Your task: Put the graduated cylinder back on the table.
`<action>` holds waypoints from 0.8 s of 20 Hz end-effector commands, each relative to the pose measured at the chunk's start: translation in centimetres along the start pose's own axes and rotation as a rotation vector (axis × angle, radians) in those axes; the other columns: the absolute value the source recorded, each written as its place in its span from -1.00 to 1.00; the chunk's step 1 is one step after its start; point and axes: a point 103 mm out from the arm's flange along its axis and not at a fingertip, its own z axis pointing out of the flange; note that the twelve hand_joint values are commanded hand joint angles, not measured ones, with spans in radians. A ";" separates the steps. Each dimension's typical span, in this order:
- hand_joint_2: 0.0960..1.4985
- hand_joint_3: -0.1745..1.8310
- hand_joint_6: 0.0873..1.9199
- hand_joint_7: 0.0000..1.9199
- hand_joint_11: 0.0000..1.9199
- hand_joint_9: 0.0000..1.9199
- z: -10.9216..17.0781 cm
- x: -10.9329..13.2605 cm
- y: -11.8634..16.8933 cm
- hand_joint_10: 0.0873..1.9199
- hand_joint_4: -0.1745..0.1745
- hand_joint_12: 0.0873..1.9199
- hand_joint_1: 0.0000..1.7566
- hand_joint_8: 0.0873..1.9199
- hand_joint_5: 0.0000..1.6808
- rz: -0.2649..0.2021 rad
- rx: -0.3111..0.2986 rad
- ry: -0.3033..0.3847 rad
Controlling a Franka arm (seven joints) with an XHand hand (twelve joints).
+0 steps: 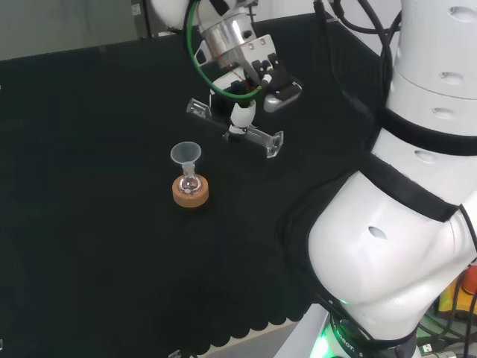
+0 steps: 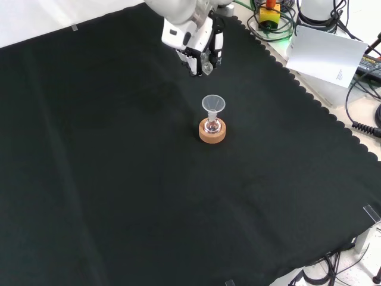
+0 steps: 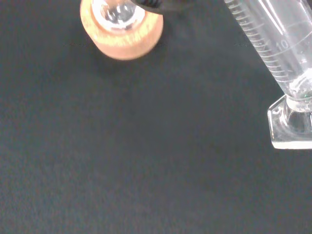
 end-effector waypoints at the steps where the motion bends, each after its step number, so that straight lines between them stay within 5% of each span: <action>1: 0.50 -0.83 0.09 0.26 0.27 0.48 0.4 -2.0 0.1 -1.00 -1.00 -0.26 0.30 -0.70 0.11 -0.041 -0.135 0.102; 8: 0.50 -0.83 0.09 0.26 0.27 0.48 0.4 -4.2 1.8 -1.00 -1.00 -0.26 0.30 -0.71 0.11 -0.069 -0.319 0.175; 16: 0.50 -0.83 0.09 0.26 0.27 0.48 -0.7 -5.6 5.5 -1.00 -1.00 -0.25 0.30 -0.71 0.11 -0.161 -0.481 0.274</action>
